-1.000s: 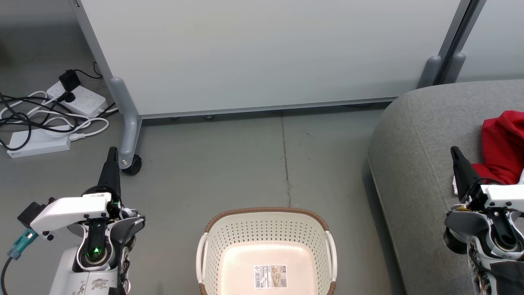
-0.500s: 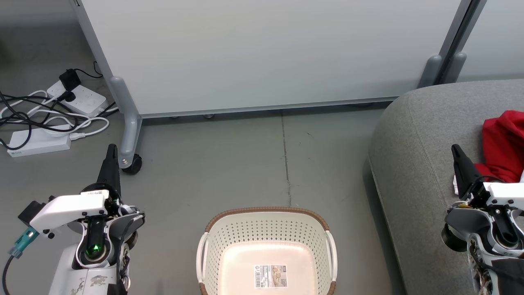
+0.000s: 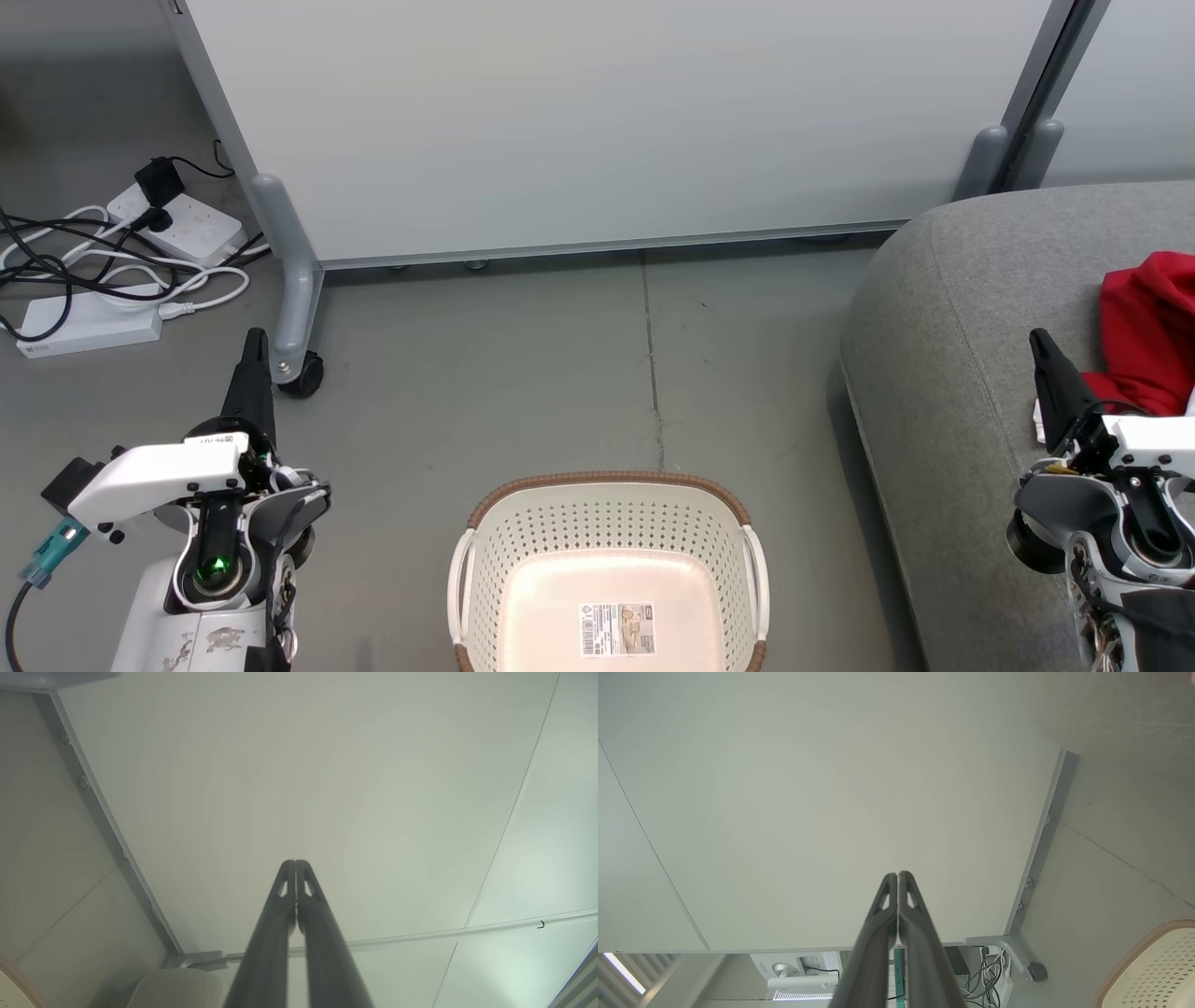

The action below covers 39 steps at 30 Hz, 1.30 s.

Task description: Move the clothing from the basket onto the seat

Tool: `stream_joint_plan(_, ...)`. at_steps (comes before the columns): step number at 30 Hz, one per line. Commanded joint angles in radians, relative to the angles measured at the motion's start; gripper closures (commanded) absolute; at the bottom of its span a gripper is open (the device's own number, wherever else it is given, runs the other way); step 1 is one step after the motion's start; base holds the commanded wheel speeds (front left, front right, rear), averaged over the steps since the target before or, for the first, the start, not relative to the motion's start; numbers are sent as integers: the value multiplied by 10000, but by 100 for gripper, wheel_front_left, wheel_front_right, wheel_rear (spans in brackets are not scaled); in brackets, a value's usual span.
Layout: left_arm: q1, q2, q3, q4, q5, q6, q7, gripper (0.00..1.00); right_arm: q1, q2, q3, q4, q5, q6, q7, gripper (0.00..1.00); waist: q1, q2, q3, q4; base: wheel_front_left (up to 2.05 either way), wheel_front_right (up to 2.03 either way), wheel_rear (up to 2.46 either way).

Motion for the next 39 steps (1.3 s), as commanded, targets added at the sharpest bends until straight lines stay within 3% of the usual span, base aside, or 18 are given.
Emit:
stream_joint_plan(1, -87, 20, 23, 9, -12, -38, -10, 100, -6, -68, -33, -10, 18, 21, 46, 100, 0, 0, 0, 0, 0, 0, 0)
stream_joint_plan(39, -85, 20, 9, 5, -21, -38, -15, 100, -4, -73, -21, -10, 30, 22, 37, 100, 0, 0, 0, 0, 0, 0, 0)
